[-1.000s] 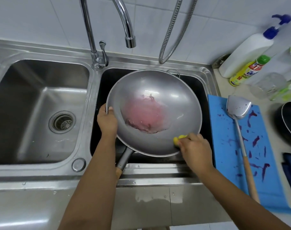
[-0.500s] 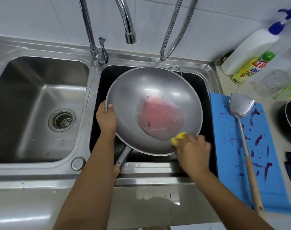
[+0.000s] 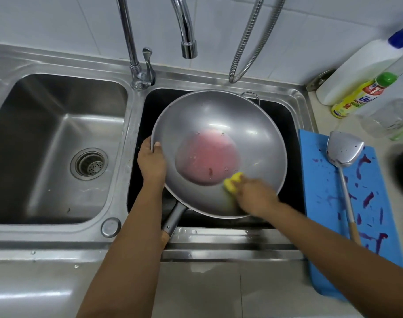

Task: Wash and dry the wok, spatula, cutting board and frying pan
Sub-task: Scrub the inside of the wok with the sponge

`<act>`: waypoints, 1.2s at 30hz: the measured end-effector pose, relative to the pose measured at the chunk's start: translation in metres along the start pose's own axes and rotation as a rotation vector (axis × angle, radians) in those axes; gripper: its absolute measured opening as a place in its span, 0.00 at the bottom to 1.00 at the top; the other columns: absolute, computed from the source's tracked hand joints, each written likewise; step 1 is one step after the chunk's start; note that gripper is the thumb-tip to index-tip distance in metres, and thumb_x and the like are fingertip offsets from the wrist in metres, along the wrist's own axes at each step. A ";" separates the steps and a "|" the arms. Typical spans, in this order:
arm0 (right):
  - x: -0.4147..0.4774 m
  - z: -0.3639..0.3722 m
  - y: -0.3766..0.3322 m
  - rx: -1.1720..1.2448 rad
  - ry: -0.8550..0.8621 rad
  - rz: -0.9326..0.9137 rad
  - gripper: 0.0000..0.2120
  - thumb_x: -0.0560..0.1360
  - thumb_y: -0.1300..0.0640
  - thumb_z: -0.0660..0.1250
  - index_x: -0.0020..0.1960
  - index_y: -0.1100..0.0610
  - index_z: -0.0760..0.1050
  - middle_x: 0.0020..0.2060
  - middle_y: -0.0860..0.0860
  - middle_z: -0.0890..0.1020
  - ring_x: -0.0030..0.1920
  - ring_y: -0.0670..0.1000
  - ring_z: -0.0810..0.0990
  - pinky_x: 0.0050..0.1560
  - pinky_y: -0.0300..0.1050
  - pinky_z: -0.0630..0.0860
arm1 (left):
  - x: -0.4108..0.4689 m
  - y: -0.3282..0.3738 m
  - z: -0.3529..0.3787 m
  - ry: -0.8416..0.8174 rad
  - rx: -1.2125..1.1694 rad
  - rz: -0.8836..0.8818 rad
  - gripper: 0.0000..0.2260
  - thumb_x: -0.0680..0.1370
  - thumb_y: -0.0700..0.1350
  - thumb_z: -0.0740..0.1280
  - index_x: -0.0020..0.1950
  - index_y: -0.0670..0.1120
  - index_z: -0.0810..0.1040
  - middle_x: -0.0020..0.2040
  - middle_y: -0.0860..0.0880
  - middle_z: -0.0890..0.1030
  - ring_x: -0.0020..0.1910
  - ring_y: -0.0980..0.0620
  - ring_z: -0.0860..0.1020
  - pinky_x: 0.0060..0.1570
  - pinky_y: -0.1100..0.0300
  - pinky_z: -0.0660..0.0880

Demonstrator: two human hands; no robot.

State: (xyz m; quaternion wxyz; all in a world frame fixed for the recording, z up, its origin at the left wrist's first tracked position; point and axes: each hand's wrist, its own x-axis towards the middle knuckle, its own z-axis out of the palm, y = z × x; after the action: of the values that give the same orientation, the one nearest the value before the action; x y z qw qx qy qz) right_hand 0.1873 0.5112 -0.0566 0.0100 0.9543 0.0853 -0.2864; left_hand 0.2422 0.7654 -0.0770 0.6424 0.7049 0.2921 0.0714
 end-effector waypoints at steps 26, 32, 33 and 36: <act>0.084 0.009 -0.059 0.179 0.116 -0.013 0.31 0.81 0.47 0.54 0.78 0.39 0.41 0.79 0.47 0.42 0.78 0.61 0.47 0.76 0.61 0.49 | -0.001 0.003 0.000 0.003 0.032 0.019 0.12 0.83 0.42 0.59 0.65 0.46 0.75 0.53 0.52 0.79 0.50 0.56 0.78 0.49 0.67 0.75; 0.081 0.003 -0.069 0.276 0.110 0.197 0.32 0.81 0.51 0.55 0.79 0.44 0.42 0.79 0.53 0.40 0.77 0.64 0.48 0.76 0.63 0.48 | -0.003 0.005 0.000 -0.010 0.054 0.007 0.12 0.83 0.43 0.59 0.65 0.47 0.75 0.50 0.54 0.79 0.48 0.59 0.78 0.45 0.69 0.73; 0.075 0.007 -0.083 0.318 0.099 0.139 0.32 0.81 0.51 0.55 0.79 0.43 0.44 0.79 0.52 0.41 0.77 0.64 0.51 0.75 0.63 0.51 | -0.002 0.005 0.000 -0.004 0.070 0.020 0.13 0.83 0.43 0.59 0.65 0.47 0.75 0.51 0.52 0.79 0.49 0.56 0.78 0.47 0.66 0.74; 0.061 0.017 -0.104 0.391 0.066 -0.084 0.30 0.81 0.54 0.56 0.80 0.45 0.48 0.80 0.52 0.46 0.76 0.63 0.53 0.76 0.56 0.53 | -0.002 0.003 0.001 0.009 0.083 0.048 0.13 0.82 0.42 0.59 0.64 0.45 0.76 0.53 0.49 0.79 0.52 0.51 0.78 0.52 0.60 0.75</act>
State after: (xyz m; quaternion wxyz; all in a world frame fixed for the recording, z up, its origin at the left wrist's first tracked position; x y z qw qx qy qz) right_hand 0.2108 0.6225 -0.1012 -0.1901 0.9425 0.0681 -0.2662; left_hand 0.2421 0.7641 -0.0737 0.6095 0.7373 0.2809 0.0777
